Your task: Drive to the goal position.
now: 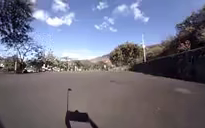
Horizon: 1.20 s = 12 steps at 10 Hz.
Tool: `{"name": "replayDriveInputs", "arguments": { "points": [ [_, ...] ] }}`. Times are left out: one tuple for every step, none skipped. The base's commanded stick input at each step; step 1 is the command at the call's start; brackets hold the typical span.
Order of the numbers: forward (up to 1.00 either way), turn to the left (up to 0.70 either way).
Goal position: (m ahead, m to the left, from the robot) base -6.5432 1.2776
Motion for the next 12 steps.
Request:
{"name": "replayDriveInputs", "arguments": {
  "points": [
    [0.7,0.0],
    [0.7,0.0],
    [0.7,0.0],
    [0.7,0.0],
    [0.7,0.0],
    [0.7,0.0],
    [0.7,0.0],
    [0.7,0.0],
    [0.7,0.0],
    [0.7,0.0],
    [0.7,0.0],
    [0.7,0.0]
  ]
}}
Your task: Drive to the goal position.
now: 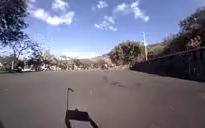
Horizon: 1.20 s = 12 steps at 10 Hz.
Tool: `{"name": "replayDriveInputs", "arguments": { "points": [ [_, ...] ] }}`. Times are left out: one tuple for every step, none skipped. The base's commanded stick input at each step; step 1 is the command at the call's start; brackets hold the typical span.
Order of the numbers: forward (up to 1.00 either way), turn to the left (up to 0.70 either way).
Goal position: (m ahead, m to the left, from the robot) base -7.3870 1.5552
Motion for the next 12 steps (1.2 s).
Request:
{"name": "replayDriveInputs", "arguments": {
  "points": [
    [0.7,0.0],
    [0.7,0.0],
    [0.7,0.0],
    [0.7,0.0],
    [0.7,0.0],
    [0.7,0.0],
    [0.7,0.0],
    [0.7,0.0],
    [0.7,0.0],
    [0.7,0.0],
    [0.7,0.0],
    [0.7,0.0]
  ]
}}
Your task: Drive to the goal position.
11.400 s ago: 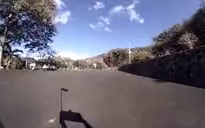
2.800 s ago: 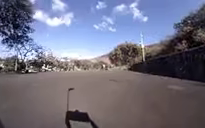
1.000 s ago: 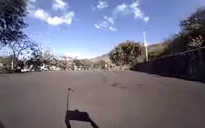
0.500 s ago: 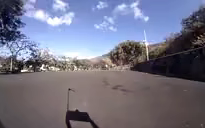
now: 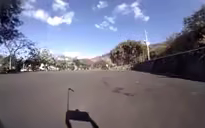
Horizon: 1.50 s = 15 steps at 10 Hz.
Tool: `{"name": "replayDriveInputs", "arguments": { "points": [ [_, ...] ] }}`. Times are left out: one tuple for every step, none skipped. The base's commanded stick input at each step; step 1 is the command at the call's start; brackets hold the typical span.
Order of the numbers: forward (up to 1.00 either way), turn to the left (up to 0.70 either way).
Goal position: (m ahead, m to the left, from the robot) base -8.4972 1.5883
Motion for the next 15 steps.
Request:
{"name": "replayDriveInputs", "arguments": {
  "points": [
    [0.7,0.0],
    [0.7,0.0],
    [0.7,0.0],
    [0.7,0.0],
    [0.7,0.0],
    [0.7,0.0],
    [0.7,0.0],
    [0.7,0.0],
    [0.7,0.0],
    [0.7,0.0],
    [0.7,0.0],
    [0.7,0.0],
    [0.7,0.0],
    [0.7,0.0],
    [0.7,0.0]
  ]
}}
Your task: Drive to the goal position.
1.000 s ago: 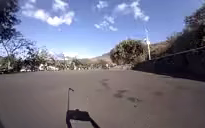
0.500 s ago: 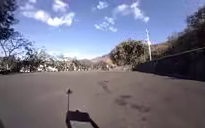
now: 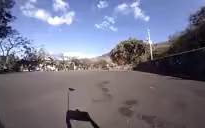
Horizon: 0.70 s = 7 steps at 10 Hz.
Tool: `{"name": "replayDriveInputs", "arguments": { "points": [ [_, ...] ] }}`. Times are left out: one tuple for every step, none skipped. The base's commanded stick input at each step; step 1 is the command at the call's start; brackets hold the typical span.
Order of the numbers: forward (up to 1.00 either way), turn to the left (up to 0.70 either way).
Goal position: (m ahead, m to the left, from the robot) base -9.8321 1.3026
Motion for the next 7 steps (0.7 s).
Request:
{"name": "replayDriveInputs", "arguments": {
  "points": [
    [0.7,0.0],
    [0.7,0.0],
    [0.7,0.0],
    [0.7,0.0],
    [0.7,0.0],
    [0.7,0.0],
    [0.7,0.0]
  ]
}}
